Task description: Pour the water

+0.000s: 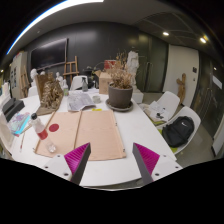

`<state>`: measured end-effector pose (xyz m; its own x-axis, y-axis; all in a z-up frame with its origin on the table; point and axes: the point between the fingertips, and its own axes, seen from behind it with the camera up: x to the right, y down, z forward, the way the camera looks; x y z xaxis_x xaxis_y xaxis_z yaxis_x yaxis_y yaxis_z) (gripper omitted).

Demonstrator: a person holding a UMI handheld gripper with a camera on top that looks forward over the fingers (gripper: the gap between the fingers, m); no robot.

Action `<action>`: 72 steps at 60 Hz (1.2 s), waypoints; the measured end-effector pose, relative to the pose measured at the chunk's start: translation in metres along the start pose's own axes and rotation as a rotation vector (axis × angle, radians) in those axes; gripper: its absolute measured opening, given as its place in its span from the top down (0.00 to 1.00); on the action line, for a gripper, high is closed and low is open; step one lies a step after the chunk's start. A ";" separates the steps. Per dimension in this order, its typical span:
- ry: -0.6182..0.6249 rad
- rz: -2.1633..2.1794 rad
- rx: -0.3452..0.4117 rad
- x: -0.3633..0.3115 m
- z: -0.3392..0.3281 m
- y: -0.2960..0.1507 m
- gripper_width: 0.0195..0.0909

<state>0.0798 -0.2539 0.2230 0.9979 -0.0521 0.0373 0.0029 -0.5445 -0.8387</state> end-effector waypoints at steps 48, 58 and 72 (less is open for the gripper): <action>-0.257 -0.103 0.082 -0.312 0.068 0.077 0.07; -0.205 -0.033 0.132 -0.339 0.126 0.060 0.07; -0.139 -0.038 0.221 -0.359 0.182 0.042 0.37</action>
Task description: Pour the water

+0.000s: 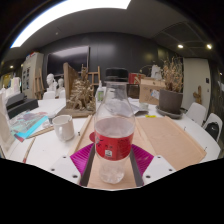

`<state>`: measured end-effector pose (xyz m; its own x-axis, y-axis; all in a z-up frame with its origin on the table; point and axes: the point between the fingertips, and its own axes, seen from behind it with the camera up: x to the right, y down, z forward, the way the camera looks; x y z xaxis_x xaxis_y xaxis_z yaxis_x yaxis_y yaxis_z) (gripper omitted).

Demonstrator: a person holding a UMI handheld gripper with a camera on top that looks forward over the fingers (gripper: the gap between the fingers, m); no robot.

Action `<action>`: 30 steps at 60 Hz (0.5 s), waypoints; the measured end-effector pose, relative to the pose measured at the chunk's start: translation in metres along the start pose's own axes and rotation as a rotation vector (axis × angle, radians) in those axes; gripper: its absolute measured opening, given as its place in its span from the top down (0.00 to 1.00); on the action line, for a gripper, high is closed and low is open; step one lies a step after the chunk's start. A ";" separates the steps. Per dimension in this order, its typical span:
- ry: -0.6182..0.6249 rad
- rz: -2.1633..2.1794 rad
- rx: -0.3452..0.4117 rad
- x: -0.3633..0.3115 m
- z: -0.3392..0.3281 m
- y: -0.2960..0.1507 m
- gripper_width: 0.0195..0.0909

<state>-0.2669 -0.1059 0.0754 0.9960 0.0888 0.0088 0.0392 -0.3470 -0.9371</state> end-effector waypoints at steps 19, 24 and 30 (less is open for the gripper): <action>0.038 -0.043 0.031 -0.005 0.005 -0.002 0.87; 0.060 -0.078 0.016 -0.005 0.005 -0.004 0.87; 0.094 -0.100 0.014 0.001 0.001 -0.018 0.87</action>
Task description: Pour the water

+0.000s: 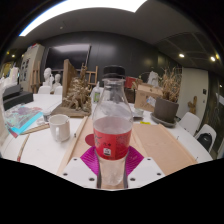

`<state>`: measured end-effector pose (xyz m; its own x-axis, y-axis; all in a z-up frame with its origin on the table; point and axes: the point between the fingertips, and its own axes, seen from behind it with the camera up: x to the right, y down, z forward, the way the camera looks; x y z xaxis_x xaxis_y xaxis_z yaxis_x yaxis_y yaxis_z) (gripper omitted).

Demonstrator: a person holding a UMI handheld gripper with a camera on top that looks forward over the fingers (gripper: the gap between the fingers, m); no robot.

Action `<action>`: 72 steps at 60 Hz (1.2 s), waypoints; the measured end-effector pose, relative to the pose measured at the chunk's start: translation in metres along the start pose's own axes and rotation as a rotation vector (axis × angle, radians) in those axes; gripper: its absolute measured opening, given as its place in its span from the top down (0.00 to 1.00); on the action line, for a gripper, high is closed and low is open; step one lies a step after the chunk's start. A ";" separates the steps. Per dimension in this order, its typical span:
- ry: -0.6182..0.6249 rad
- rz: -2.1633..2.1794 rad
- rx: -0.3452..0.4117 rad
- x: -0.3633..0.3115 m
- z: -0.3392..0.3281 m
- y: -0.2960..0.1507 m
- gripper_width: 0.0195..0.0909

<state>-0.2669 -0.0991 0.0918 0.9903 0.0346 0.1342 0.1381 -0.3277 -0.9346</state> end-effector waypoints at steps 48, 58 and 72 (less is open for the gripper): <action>0.384 -1.581 0.216 -0.019 0.103 -0.191 0.87; 0.420 -1.818 0.206 -0.037 0.117 -0.184 0.86; 0.422 -1.996 0.218 -0.066 0.131 -0.183 0.86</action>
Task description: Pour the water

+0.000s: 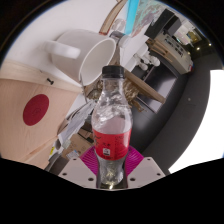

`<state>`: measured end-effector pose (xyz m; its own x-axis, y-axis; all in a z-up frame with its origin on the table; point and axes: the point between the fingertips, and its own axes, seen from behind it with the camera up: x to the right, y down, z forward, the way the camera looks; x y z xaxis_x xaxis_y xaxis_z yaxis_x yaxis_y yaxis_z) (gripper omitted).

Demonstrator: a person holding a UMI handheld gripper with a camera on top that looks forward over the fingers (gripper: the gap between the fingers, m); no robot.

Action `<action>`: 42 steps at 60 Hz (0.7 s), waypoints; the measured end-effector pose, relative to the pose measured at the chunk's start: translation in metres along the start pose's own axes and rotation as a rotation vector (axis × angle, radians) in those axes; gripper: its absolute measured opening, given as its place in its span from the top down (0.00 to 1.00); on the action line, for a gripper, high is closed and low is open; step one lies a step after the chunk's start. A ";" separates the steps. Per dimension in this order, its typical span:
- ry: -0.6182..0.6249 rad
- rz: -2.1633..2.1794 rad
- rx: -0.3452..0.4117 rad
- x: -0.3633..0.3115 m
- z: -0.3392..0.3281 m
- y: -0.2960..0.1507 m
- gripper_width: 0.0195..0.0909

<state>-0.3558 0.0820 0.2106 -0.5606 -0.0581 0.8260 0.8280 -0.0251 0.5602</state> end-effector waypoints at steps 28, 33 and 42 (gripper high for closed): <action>-0.204 1.024 -0.041 0.013 -0.022 0.046 0.86; -0.272 1.297 0.002 0.015 -0.027 0.044 0.86; -0.438 1.723 0.086 -0.004 -0.033 0.016 0.86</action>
<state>-0.3396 0.0484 0.2141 0.8835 0.2851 0.3716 0.4302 -0.1802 -0.8846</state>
